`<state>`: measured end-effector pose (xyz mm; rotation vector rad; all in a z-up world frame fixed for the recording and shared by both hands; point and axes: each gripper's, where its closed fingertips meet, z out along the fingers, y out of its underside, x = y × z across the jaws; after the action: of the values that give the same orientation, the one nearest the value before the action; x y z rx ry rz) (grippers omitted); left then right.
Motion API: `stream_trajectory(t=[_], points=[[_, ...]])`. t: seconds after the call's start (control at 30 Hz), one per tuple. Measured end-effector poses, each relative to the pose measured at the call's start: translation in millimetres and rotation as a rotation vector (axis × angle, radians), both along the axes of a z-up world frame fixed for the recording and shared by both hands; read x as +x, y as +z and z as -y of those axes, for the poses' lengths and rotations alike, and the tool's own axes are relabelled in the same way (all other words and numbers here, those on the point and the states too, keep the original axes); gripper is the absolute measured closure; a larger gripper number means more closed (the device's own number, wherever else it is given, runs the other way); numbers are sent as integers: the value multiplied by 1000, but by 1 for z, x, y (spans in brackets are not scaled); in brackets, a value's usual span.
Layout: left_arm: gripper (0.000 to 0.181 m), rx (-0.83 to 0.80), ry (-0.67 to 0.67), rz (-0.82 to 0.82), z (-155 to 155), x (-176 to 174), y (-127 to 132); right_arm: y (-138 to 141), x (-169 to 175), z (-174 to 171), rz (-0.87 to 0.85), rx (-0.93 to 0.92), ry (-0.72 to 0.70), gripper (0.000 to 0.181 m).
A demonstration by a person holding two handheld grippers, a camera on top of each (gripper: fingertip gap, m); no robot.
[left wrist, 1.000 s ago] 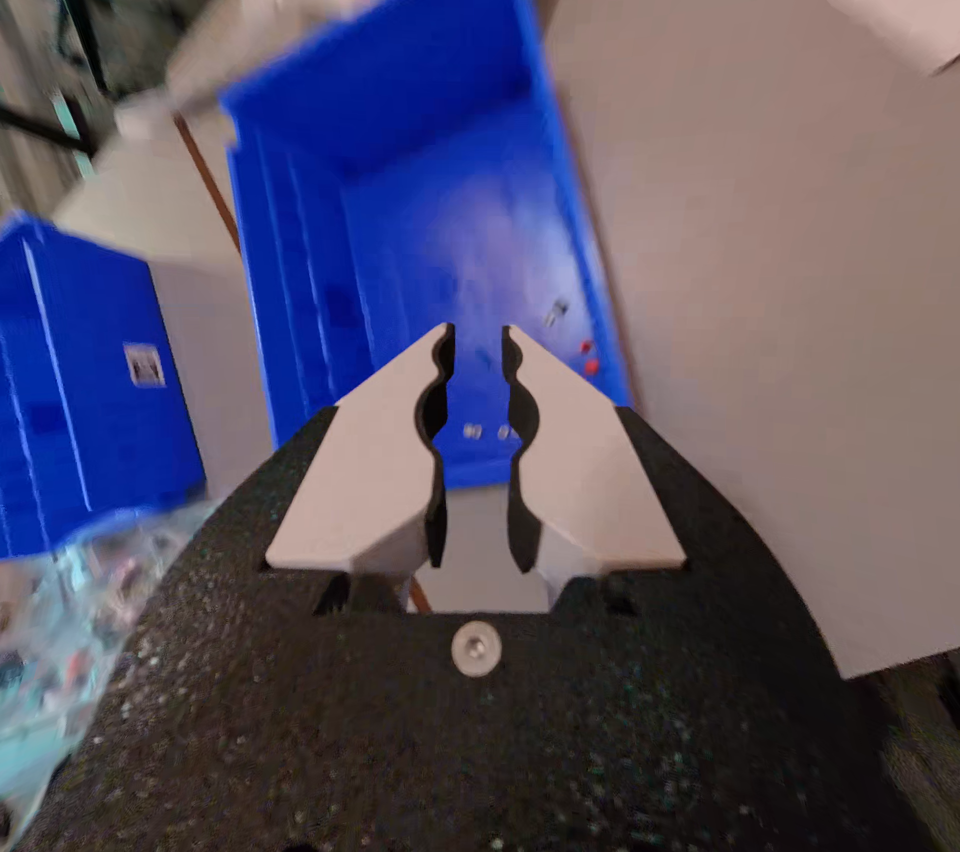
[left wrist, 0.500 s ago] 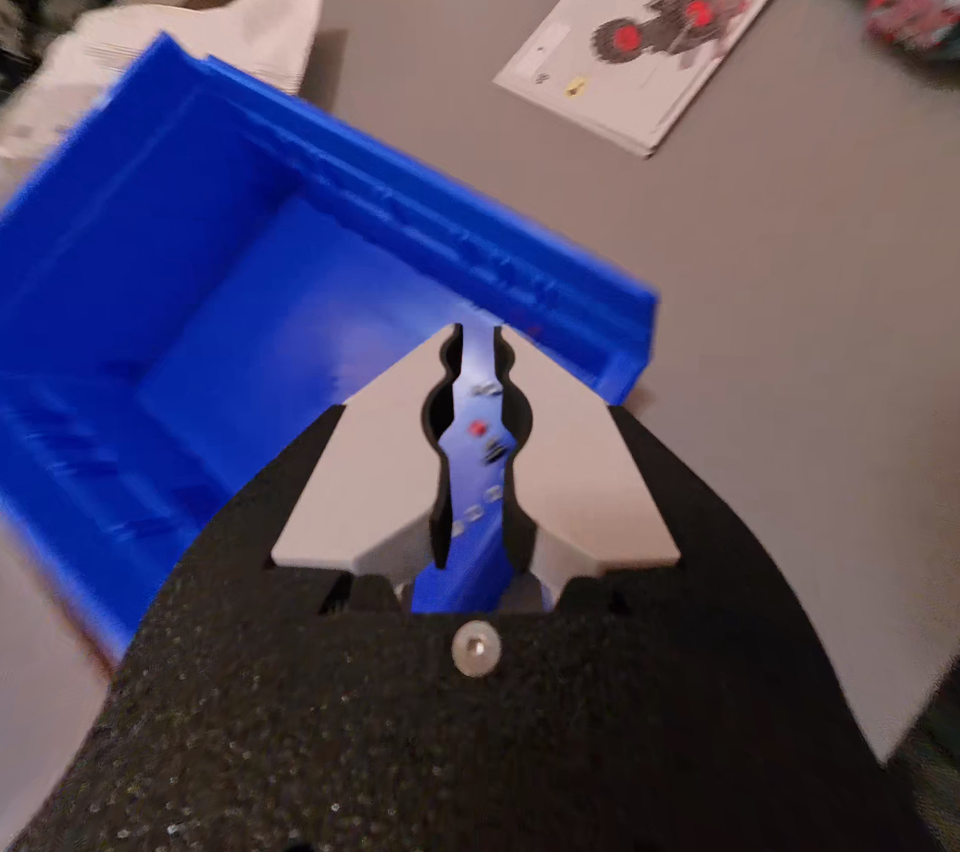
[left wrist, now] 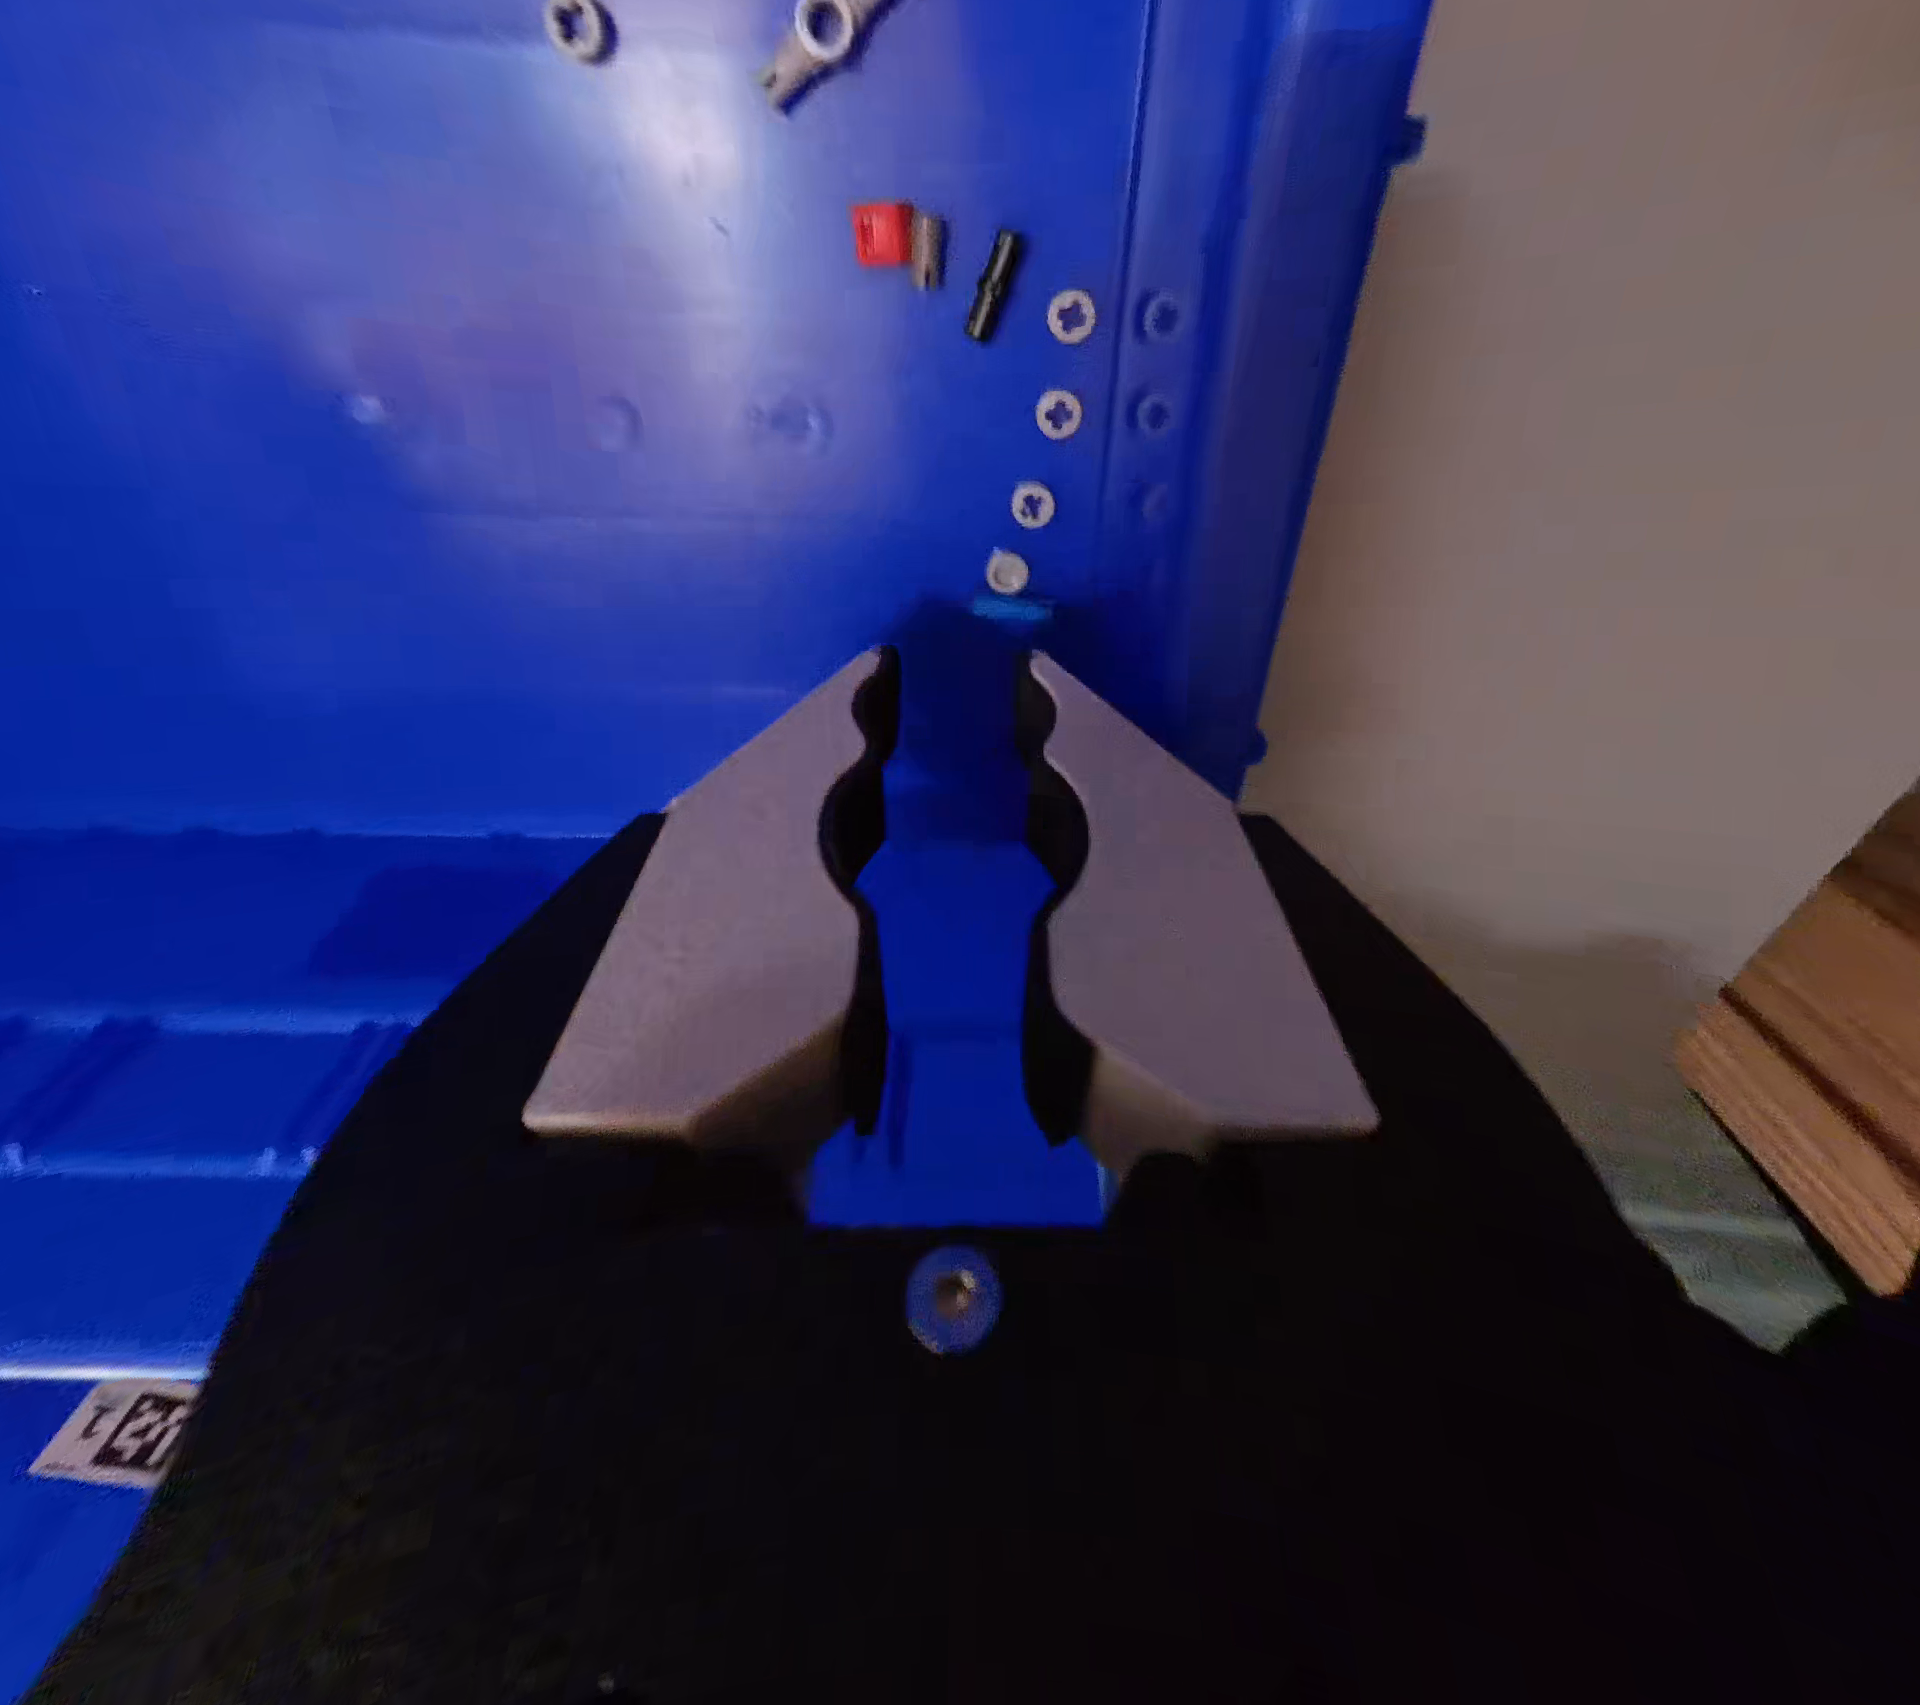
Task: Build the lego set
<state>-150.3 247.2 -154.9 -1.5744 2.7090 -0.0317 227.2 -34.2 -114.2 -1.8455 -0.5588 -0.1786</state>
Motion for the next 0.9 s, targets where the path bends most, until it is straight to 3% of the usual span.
stream_trajectory(t=[0.17,0.6,0.7,0.83,0.9], points=[[166,15,-128,35,10,18,3,0,0,0,0,0,1,157],[178,-73,-147,-113,20,18,-6,0,0,0,-6,-5,8,157],[157,-75,-119,-61,18,26,-2,0,0,0,-6,-5,8,157],[152,-49,-84,-45,11,30,-5,0,0,0,-4,-4,8,157],[151,26,-60,63,-3,49,-2,0,0,0,-4,-3,8,157]])
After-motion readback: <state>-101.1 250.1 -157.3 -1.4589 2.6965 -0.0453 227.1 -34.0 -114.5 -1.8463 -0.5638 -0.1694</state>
